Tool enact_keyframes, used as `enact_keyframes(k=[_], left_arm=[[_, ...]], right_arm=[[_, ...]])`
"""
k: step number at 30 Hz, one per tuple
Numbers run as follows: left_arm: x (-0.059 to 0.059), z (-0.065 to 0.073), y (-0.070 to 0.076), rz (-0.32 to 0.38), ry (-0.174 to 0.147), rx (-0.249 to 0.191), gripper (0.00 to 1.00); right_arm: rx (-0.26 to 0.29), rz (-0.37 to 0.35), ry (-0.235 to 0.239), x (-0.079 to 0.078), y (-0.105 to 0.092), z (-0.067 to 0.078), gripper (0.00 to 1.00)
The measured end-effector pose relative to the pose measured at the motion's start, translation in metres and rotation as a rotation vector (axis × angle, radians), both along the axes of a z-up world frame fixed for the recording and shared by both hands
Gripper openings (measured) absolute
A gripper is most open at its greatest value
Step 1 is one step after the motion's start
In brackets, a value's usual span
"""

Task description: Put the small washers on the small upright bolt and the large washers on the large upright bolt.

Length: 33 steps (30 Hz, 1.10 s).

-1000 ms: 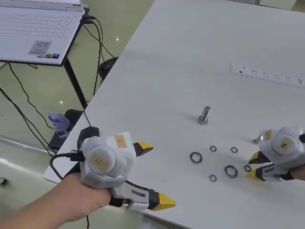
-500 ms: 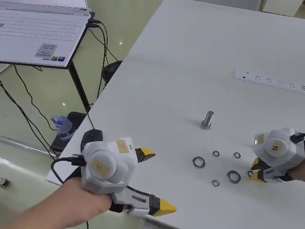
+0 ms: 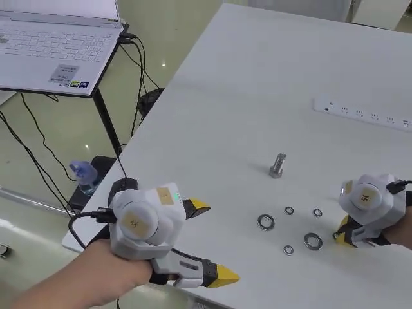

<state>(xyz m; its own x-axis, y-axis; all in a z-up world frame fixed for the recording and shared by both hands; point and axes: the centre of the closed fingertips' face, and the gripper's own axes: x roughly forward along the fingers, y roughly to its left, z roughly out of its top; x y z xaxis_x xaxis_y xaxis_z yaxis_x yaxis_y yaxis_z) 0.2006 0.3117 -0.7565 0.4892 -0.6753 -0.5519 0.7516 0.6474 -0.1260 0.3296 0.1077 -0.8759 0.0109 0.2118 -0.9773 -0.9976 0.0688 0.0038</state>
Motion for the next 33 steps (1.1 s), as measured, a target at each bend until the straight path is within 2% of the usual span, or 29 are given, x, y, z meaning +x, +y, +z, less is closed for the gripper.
enact_keyframes(k=[4, 5, 9, 15, 16, 18, 22, 29, 33], left_arm=[[0.0, 0.0, -0.002, -0.002, 0.002, 0.002, 0.78], [0.001, 0.001, -0.002, 0.005, -0.008, 0.001, 0.8], [0.001, 0.002, -0.006, 0.002, -0.004, -0.001, 0.8], [0.0, 0.0, -0.009, 0.013, 0.011, -0.007, 0.79], [0.002, 0.0, -0.01, 0.024, 0.003, -0.002, 0.81], [0.002, 0.0, -0.011, 0.03, -0.001, -0.007, 0.85], [0.003, 0.0, -0.014, 0.035, -0.002, -0.005, 0.87], [0.003, -0.001, -0.015, 0.021, -0.004, 0.011, 0.83], [0.003, -0.005, -0.013, 0.019, 0.007, 0.026, 0.82]], right_arm=[[0.005, -0.006, -0.001, 0.0, -0.006, 0.007, 0.12], [0.005, -0.006, -0.007, 0.001, -0.009, 0.01, 0.12], [0.019, -0.036, -0.013, 0.003, -0.017, 0.024, 0.12], [0.03, -0.082, -0.025, 0.012, -0.03, 0.045, 0.12], [0.04, -0.094, -0.038, 0.016, -0.031, 0.05, 0.12], [0.043, -0.113, -0.032, 0.018, -0.033, 0.055, 0.12], [0.042, -0.111, -0.055, 0.027, -0.036, 0.064, 0.12], [0.048, -0.12, -0.075, 0.045, -0.032, 0.074, 0.12], [0.054, -0.127, -0.085, 0.057, -0.026, 0.078, 0.12]])
